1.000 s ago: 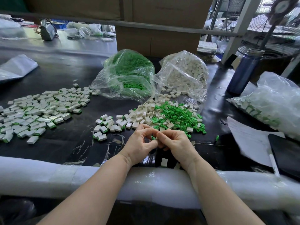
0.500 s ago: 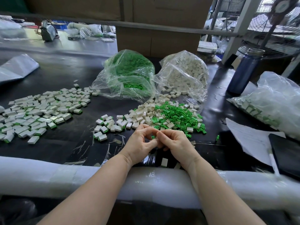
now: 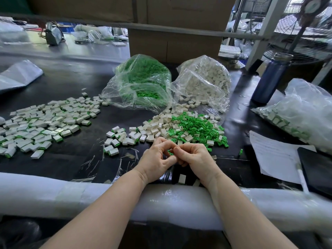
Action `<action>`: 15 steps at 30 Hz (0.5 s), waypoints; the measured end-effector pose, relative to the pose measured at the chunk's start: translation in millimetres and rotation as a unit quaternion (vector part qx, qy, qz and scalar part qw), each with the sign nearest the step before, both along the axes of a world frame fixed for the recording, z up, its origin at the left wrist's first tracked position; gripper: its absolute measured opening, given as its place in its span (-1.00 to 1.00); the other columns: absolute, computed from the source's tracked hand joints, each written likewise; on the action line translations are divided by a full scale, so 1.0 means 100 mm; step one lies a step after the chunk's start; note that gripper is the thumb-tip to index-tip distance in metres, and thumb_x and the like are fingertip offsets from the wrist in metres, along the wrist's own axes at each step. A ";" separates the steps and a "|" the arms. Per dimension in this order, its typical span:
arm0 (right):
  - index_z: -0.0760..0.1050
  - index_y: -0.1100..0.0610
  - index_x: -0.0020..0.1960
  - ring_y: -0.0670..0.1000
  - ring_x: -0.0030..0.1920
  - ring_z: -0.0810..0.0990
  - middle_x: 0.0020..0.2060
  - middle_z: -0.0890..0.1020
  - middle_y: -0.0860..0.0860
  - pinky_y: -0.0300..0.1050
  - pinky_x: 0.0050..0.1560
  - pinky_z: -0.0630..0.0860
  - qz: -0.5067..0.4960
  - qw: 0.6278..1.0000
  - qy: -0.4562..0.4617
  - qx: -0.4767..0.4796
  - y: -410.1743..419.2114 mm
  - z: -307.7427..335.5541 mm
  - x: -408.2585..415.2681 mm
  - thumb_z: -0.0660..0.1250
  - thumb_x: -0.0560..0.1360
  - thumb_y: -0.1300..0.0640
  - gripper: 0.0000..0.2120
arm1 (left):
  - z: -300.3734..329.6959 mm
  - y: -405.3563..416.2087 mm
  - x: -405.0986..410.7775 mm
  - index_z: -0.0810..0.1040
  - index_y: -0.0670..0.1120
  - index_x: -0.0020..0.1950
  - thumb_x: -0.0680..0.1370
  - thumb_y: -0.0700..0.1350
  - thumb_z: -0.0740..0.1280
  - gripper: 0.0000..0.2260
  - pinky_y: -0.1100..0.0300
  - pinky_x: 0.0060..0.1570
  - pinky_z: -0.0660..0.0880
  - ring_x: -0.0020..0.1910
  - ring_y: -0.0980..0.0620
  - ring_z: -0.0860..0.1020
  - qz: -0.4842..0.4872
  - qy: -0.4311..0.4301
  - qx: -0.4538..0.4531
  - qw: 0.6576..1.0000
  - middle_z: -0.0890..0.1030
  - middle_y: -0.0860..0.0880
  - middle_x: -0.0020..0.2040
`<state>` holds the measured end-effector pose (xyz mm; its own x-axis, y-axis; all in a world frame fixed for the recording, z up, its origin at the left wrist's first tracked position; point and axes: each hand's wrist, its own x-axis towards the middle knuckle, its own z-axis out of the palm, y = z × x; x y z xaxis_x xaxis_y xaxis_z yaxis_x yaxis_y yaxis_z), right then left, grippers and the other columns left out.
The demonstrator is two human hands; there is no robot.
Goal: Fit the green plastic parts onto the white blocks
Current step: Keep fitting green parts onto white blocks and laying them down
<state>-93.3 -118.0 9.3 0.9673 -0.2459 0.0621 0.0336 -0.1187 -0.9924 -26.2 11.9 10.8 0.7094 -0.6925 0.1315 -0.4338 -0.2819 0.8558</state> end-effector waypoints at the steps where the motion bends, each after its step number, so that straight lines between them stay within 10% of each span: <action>1: 0.60 0.15 -0.25 -0.14 -0.45 0.40 -0.42 0.48 0.10 -0.32 -0.40 0.35 -0.002 1.000 0.001 0.002 0.00 0.00 0.00 0.31 0.51 0.25 -0.82 | 0.00 0.00 0.00 0.50 0.18 -0.20 0.46 -0.20 0.36 -0.76 0.00 0.08 0.48 -0.12 0.00 0.51 -0.001 -0.002 0.002 1.000 0.43 0.06 -0.06; 15: 0.59 0.19 -0.23 -0.12 -0.46 0.40 -0.45 0.47 0.09 -0.33 -0.42 0.33 -0.008 0.999 0.014 0.043 0.02 0.03 -0.01 0.31 0.50 0.23 -0.84 | -0.01 0.00 0.00 0.53 0.13 -0.20 0.44 -0.25 0.36 -0.75 -0.08 0.03 0.52 -0.15 0.05 0.50 -0.004 0.019 -0.031 0.999 0.42 0.07 -0.04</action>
